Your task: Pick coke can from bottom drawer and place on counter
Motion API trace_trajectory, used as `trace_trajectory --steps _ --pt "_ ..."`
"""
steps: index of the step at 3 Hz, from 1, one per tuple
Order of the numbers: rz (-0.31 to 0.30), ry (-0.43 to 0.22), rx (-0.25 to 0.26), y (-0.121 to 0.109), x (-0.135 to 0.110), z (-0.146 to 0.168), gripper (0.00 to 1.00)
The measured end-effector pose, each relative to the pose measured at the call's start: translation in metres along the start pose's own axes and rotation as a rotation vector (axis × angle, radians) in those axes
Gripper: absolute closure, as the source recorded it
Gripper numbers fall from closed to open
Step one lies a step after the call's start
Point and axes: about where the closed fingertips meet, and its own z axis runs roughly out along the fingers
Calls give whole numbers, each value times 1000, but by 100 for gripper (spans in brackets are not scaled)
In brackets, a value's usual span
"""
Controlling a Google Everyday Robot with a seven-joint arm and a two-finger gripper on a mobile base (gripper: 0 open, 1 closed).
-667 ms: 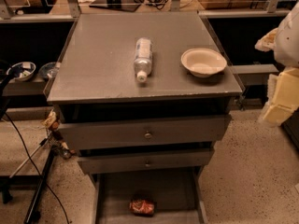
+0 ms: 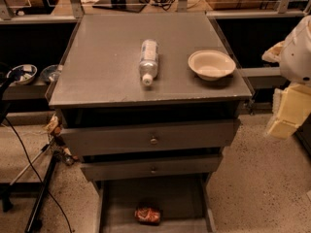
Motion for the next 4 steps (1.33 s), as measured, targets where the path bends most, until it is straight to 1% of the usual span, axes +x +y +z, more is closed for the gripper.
trace_trajectory --steps 1,2,3,4 --pt "5 0 -16 10 1 27 0" --pt "-4 -19 -48 30 -5 64 0" --pt "-4 -19 -48 30 -5 64 0" --pt "2 -49 -29 45 -14 90 0"
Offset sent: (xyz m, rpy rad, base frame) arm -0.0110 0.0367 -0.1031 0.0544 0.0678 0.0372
